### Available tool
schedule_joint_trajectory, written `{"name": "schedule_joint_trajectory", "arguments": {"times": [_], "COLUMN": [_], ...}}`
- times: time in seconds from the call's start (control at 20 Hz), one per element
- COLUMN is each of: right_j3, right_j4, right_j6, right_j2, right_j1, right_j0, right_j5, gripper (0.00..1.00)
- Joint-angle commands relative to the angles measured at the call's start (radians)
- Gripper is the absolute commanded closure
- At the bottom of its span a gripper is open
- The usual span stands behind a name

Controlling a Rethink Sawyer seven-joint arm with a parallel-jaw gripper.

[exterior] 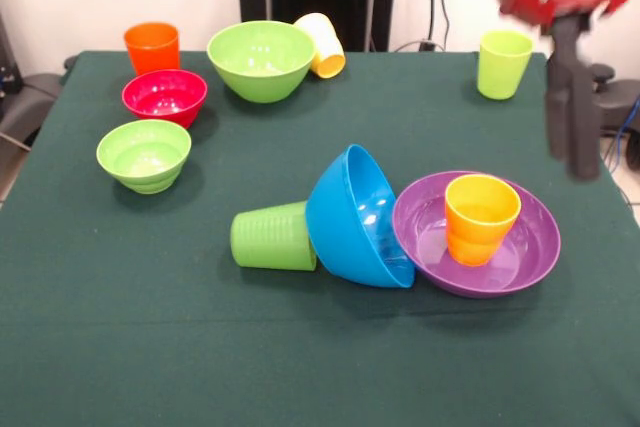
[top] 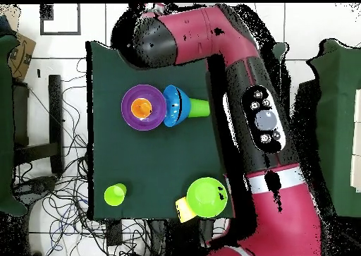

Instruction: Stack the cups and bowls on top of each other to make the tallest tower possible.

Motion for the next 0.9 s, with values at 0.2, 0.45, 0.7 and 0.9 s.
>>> {"name": "schedule_joint_trajectory", "arguments": {"times": [0.2,0.45,0.7,0.9], "right_j3": [0.087,0.073,0.048,0.025], "right_j4": [-0.042,-0.071,-0.089,-0.174], "right_j6": [-0.202,-0.211,-0.284,-0.537], "right_j2": [0.016,-0.006,-0.012,-0.001], "right_j1": [-0.026,-0.002,0.045,0.066], "right_j0": [-0.005,0.018,0.030,0.040], "right_j5": [0.099,0.120,0.192,0.281], "gripper": [0.00,0.00,0.00,0.00]}}
